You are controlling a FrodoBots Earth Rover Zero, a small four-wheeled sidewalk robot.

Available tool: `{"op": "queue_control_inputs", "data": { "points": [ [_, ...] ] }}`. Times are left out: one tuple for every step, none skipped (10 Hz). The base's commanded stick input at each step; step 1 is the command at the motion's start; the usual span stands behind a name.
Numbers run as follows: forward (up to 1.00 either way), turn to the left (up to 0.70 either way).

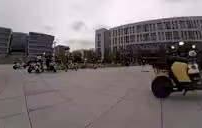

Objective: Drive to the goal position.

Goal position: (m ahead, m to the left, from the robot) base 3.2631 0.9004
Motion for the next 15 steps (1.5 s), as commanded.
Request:
{"op": "queue_control_inputs", "data": {
  "points": [
    [0.6,-0.14],
    [0.6,-0.14],
    [0.6,-0.14],
    [0.6,-0.14],
    [0.6,-0.14],
    [0.6,-0.14],
    [0.6,-0.14],
    [0.6,-0.14],
    [0.6,-0.13],
    [0.6,-0.09],
    [0.6,-0.08],
    [0.6,-0.07],
    [0.6,-0.04],
    [0.6,0.01],
    [0.6,0.01]
  ]
}}
